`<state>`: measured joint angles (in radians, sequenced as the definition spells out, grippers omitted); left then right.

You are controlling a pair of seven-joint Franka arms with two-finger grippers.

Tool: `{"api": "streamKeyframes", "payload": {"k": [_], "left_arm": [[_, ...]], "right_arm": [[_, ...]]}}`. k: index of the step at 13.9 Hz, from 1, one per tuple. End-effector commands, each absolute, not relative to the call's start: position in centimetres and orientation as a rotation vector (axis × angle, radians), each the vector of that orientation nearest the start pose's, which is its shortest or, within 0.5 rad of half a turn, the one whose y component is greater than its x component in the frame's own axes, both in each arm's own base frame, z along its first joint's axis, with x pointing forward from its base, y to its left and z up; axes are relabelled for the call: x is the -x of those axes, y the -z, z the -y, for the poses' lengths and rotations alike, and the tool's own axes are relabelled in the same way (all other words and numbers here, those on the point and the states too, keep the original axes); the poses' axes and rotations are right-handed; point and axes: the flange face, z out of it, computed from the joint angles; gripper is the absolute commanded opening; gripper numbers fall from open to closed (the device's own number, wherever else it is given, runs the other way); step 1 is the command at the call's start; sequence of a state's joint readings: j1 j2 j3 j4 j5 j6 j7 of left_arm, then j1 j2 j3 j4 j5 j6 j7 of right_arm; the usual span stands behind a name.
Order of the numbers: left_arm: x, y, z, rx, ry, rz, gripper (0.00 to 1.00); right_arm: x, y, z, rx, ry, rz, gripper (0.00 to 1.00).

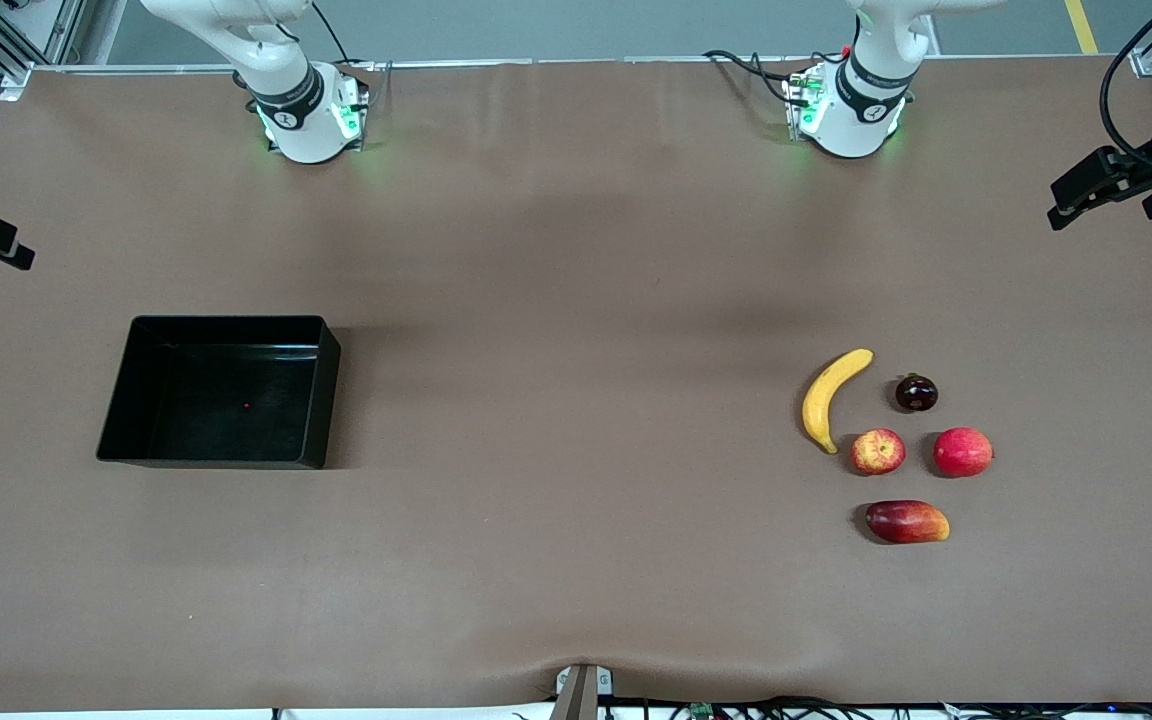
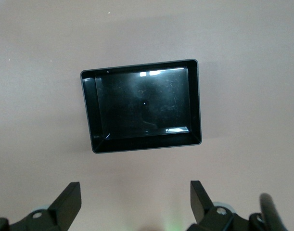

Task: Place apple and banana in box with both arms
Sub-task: 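Move the left gripper toward the red-yellow apple beside the banana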

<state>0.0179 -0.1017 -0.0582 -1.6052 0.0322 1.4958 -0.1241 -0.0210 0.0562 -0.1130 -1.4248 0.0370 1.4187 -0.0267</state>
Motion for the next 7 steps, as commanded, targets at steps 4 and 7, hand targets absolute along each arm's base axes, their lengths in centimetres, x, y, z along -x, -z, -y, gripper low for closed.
{"api": "streamKeyframes", "payload": {"k": [4, 7], "left_arm": [[-52.4, -65.2, 0.6, 3.105, -0.005, 0.077, 1.0], [-55.2, -60.5, -0.5, 3.101, -0.031, 0.126, 1.0]], "right_arm": [[-55.3, -65.1, 6.9, 3.111, -0.082, -0.148, 1.0], [-55.3, -65.1, 6.9, 3.108, -0.08, -0.152, 1.0]]}}
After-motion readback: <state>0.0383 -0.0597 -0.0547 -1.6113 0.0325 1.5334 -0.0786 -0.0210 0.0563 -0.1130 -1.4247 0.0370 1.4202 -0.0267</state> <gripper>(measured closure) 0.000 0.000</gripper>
